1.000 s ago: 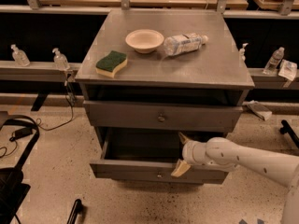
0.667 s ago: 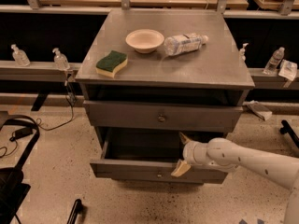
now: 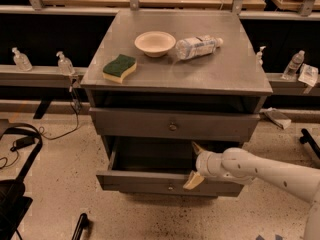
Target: Close middle drawer
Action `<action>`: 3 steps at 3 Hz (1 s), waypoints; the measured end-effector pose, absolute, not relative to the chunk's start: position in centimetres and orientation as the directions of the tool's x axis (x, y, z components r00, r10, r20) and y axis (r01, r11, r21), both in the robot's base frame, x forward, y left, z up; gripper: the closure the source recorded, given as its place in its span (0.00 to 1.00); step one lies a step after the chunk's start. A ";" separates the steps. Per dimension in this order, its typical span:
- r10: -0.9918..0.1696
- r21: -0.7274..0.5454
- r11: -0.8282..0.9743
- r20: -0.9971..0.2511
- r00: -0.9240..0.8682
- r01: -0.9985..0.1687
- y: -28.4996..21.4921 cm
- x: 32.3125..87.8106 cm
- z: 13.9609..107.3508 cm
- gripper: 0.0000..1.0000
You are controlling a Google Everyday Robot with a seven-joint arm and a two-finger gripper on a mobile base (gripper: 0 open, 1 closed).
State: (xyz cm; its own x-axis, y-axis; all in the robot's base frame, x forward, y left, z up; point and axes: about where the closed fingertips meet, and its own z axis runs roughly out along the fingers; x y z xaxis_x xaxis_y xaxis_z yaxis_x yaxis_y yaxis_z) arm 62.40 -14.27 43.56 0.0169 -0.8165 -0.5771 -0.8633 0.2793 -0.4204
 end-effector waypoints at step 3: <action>-0.816 -0.420 0.279 -0.577 0.017 -0.863 -14.3 62.4 43.6 0.14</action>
Offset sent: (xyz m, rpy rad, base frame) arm -0.1377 0.0171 0.0651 0.3735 0.0747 0.1468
